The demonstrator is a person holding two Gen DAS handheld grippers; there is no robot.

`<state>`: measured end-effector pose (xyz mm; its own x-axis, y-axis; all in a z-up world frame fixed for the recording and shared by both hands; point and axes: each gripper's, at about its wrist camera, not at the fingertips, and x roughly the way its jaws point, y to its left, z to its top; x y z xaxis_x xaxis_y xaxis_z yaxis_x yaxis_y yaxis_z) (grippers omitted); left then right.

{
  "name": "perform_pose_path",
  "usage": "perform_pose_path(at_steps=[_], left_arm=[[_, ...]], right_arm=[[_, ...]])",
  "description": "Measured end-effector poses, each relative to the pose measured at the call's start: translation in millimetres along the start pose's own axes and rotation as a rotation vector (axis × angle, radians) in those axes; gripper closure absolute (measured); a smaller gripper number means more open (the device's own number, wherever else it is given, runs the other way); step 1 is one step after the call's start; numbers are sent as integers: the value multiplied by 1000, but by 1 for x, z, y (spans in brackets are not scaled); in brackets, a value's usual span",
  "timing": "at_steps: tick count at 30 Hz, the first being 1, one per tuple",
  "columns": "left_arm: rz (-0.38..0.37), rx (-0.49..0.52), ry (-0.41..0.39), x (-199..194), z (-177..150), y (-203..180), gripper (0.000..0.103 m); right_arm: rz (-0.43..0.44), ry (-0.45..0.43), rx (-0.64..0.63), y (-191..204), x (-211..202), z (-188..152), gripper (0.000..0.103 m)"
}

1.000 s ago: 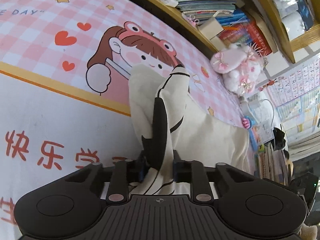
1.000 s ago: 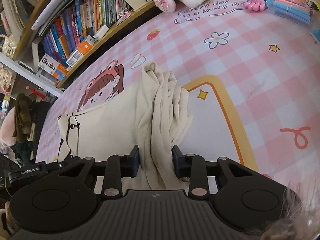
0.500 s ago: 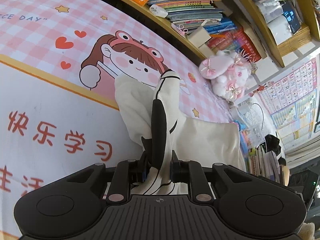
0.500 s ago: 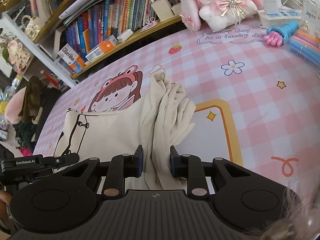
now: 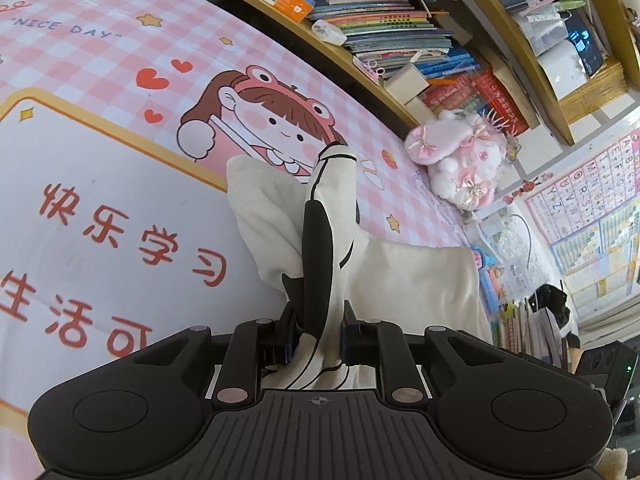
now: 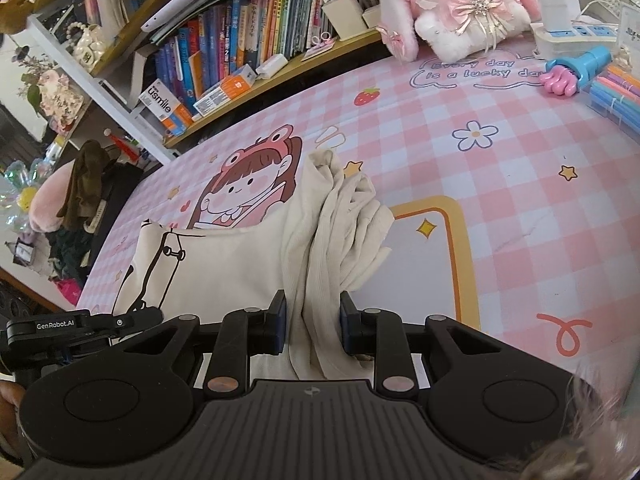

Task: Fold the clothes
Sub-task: 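Carry the folded shirt with both grippers toward the bookshelf edge of the mat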

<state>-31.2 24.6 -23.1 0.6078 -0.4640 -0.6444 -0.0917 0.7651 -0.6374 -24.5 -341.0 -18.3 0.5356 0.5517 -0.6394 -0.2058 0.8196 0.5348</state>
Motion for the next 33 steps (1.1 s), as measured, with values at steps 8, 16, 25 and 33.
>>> perform_pose_path(at_steps=[8, 16, 25, 33], left_arm=[[27, -6, -12, -10, -2, 3, 85], [34, -11, -9, -17, 6, 17, 85], [-20, 11, 22, -30, 39, 53, 85], [-68, 42, 36, -43, 72, 90, 85]], right_arm=[[26, 12, -26, 6, 3, 1, 80], [17, -2, -20, 19, 9, -1, 80], [-31, -32, -6, 62, 29, -8, 80], [-66, -62, 15, 102, 54, -14, 81]])
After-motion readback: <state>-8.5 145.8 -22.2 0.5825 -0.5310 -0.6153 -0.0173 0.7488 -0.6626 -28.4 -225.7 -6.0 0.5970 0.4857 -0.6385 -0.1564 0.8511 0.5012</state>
